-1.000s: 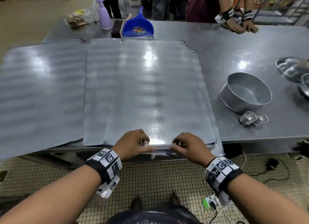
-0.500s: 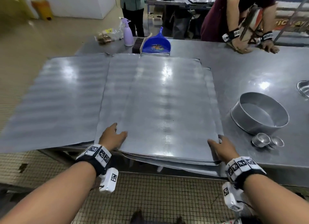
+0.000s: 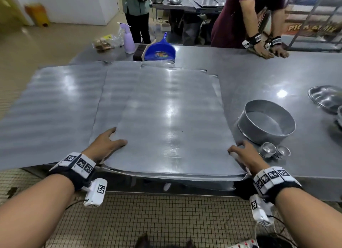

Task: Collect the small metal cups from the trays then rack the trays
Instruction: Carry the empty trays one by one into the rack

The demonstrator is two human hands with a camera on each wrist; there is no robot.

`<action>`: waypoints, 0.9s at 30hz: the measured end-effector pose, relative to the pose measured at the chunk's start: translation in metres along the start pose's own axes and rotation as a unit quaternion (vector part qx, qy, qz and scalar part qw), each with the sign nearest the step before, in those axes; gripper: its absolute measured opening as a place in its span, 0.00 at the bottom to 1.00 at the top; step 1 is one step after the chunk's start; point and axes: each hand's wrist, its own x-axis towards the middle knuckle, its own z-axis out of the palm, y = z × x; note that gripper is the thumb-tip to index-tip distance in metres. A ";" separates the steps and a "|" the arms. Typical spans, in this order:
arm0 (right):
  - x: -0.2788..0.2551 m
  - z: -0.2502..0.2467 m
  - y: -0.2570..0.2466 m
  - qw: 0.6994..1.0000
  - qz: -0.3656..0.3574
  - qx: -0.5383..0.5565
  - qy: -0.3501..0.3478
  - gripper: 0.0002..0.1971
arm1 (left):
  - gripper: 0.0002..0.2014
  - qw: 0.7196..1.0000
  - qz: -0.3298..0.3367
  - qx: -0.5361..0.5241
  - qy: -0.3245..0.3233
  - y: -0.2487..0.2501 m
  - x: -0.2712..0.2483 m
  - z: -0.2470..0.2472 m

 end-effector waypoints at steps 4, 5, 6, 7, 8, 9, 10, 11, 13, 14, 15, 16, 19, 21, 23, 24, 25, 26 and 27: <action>-0.006 -0.006 0.009 0.998 -0.053 -0.039 -0.010 0.33 | 0.37 1.000 -0.002 -0.013 0.003 -0.017 -0.025 0.002; -0.009 -0.007 0.011 0.997 -0.066 -0.044 -0.017 0.33 | 0.37 1.000 0.000 -0.006 0.012 -0.020 -0.035 0.005; -0.009 -0.007 0.015 0.995 -0.077 -0.051 -0.023 0.32 | 0.34 1.000 -0.001 0.003 0.025 -0.023 -0.043 0.010; -0.011 -0.007 0.019 0.994 -0.083 -0.060 -0.030 0.30 | 0.31 0.999 0.000 0.014 0.037 -0.024 -0.052 0.015; -0.015 -0.008 0.021 0.993 -0.083 -0.077 -0.035 0.28 | 0.28 0.999 -0.010 0.010 0.043 -0.029 -0.059 0.019; -0.019 -0.009 0.023 0.991 -0.088 -0.097 -0.038 0.27 | 0.26 0.999 -0.012 0.003 0.048 -0.034 -0.067 0.024; -0.021 -0.010 0.026 0.989 -0.091 -0.113 -0.034 0.28 | 0.26 0.998 -0.017 -0.006 0.053 -0.040 -0.072 0.029; -0.022 -0.011 0.030 0.987 -0.093 -0.127 -0.025 0.29 | 0.27 0.998 -0.019 -0.012 0.055 -0.044 -0.079 0.035; -0.020 -0.012 0.039 0.982 -0.100 -0.159 -0.017 0.29 | 0.26 0.998 -0.016 -0.007 0.062 -0.052 -0.088 0.046; -0.016 -0.013 0.046 0.980 -0.107 -0.169 -0.018 0.28 | 0.24 0.997 -0.019 -0.007 0.069 -0.055 -0.091 0.050; -0.012 -0.012 0.052 0.978 -0.112 -0.174 -0.018 0.26 | 0.23 0.997 -0.021 -0.007 0.074 -0.058 -0.093 0.054; -0.009 -0.012 0.058 0.978 -0.113 -0.174 -0.022 0.24 | 0.23 0.997 -0.024 -0.007 0.079 -0.060 -0.095 0.057; -0.008 -0.010 0.069 0.979 -0.099 -0.177 -0.037 0.25 | 0.21 0.996 -0.031 0.011 0.080 -0.073 -0.097 0.063; -0.011 -0.009 0.071 0.976 -0.101 -0.189 -0.047 0.25 | 0.18 0.996 -0.033 0.019 0.084 -0.080 -0.099 0.068; -0.013 -0.010 0.072 0.975 -0.102 -0.192 -0.052 0.24 | 0.19 0.994 -0.047 0.006 0.094 -0.083 -0.100 0.074; -0.014 -0.011 0.072 0.975 -0.099 -0.193 -0.053 0.24 | 0.21 0.994 -0.052 0.001 0.101 -0.085 -0.099 0.076; -0.014 -0.012 0.071 0.975 -0.095 -0.194 -0.054 0.24 | 0.25 0.993 -0.051 0.006 0.107 -0.086 -0.097 0.078; -0.012 -0.013 0.072 0.975 -0.092 -0.193 -0.056 0.24 | 0.27 0.992 -0.053 0.007 0.115 -0.084 -0.094 0.080; -0.012 -0.014 0.071 0.976 -0.088 -0.192 -0.058 0.23 | 0.27 0.991 -0.059 0.000 0.124 -0.082 -0.090 0.082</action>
